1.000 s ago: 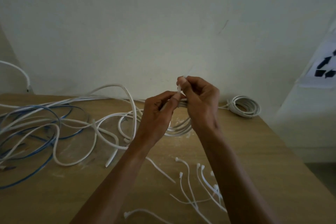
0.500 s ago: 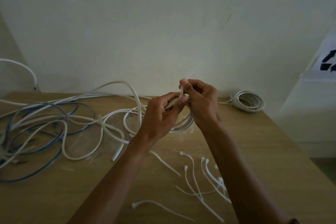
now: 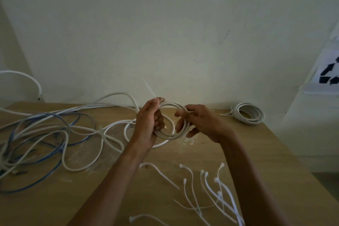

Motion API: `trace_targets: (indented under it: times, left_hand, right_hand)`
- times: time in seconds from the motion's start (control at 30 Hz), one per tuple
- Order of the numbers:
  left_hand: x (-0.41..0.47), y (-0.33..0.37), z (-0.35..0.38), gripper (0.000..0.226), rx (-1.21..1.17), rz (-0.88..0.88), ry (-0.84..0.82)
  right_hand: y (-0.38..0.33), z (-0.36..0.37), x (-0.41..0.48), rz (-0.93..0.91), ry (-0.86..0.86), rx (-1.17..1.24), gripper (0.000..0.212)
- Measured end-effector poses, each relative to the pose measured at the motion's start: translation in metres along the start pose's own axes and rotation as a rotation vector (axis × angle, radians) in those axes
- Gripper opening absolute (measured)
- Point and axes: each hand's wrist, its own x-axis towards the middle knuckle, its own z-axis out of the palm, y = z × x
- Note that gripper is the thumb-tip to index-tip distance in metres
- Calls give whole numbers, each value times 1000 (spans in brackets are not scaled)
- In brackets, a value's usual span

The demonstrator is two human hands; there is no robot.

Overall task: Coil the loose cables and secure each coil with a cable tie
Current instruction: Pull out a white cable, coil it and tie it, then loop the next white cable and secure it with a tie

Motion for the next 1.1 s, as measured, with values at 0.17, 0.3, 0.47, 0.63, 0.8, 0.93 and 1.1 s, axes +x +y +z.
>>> trace_targets:
  times: [0.17,0.3,0.47,0.63,0.8,0.93,1.1]
  left_hand:
    - [5,-21,-2,14,101,-211,80]
    - [16,-50,7,8,139,-354,85]
    - [32,-90,28,9,55,-375,141]
    - [45,-127,56,16,139,-378,144]
    - [68,-157,62,40,479,-205,93]
    - [73,-169,65,84,1040,-39,-235]
    - [71,-192,57,88,1574,154,-548]
  right_hand:
    - [18,-16,8,14,365,80,28]
    - [60,-35,3,41,457,211,21]
    - [114,-54,-26,281,226,390,21]
    - [140,-75,-28,175,636,448,25]
    - [162,-85,-33,188,700,470,32]
    - [163,-123,-20,108,832,489,21]
    - [168,-196,15,171,1043,461,29]
